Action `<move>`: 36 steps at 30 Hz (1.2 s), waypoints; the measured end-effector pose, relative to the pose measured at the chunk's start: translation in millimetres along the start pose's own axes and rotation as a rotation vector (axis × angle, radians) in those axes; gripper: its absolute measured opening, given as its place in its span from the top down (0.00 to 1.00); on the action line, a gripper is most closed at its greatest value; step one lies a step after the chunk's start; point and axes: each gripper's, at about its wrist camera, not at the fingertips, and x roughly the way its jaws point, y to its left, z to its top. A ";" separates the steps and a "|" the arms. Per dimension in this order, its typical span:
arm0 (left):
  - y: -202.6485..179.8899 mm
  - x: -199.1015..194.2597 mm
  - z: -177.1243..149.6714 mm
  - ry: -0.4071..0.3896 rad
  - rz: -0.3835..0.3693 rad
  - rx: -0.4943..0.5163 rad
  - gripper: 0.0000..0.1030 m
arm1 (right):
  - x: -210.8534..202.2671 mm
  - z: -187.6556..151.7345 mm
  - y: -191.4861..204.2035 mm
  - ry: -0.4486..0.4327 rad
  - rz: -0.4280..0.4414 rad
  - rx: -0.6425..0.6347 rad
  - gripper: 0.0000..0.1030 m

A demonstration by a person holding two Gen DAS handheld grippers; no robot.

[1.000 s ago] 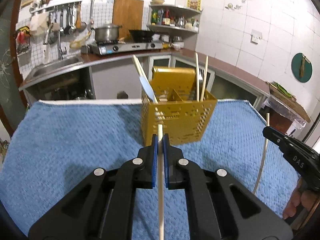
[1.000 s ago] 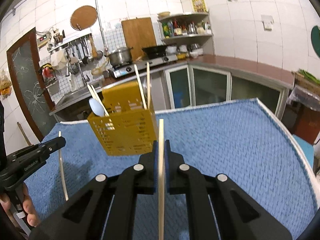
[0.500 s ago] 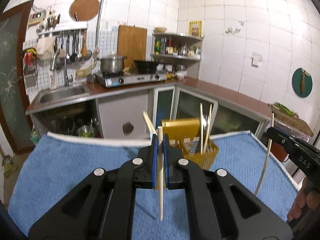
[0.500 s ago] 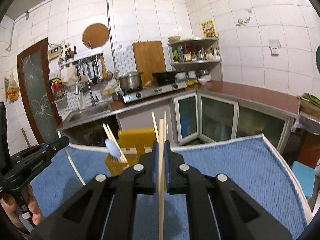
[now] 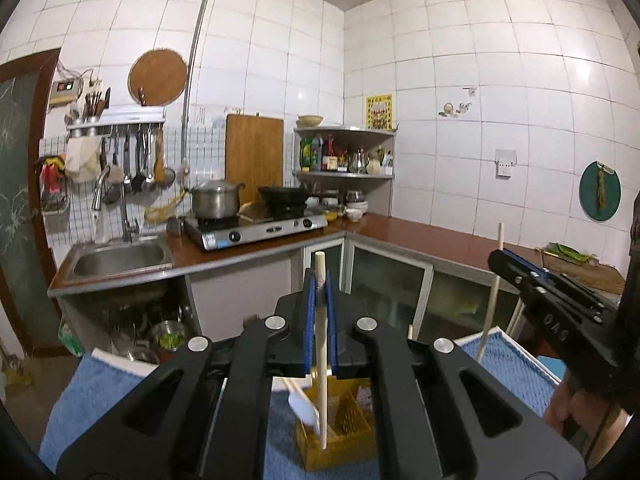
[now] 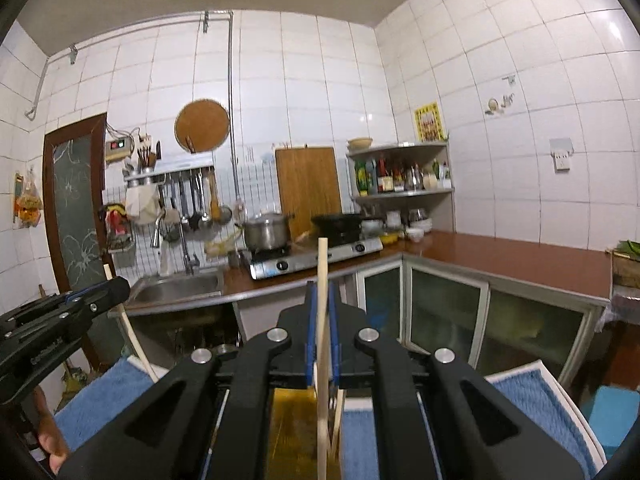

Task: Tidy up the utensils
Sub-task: 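Carry the chopstick with the left tool while the right tool carries its chopstick to the holder, then open the left tool over the holder while the right tool releases its chopstick into it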

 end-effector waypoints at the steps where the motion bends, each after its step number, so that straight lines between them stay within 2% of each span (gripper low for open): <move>1: -1.0 3.5 2.9 -0.006 0.002 0.001 0.96 | 4.4 1.5 -0.9 -0.020 0.003 0.005 0.94; 5: -0.2 15.8 6.6 -0.039 0.006 -0.002 0.96 | 15.7 0.5 -1.4 -0.087 0.011 0.019 0.94; 9: -0.1 32.1 -9.2 -0.036 0.011 -0.003 0.96 | 32.6 -17.1 -0.4 -0.107 0.023 0.016 0.94; 15: -2.8 58.9 -42.5 0.031 -0.004 0.005 0.96 | 59.7 -44.6 -5.4 -0.047 0.038 0.025 0.94; 25: 1.1 73.1 -90.1 0.122 -0.037 -0.003 0.95 | 77.1 -99.2 -20.5 0.065 0.053 0.017 0.94; 31: -0.7 74.0 -108.3 0.146 -0.005 0.002 0.95 | 76.9 -123.2 -22.7 0.102 0.052 0.014 0.94; 36: 0.9 69.8 -122.8 0.130 0.063 0.024 0.94 | 74.8 -134.1 -20.1 0.116 0.041 0.018 0.94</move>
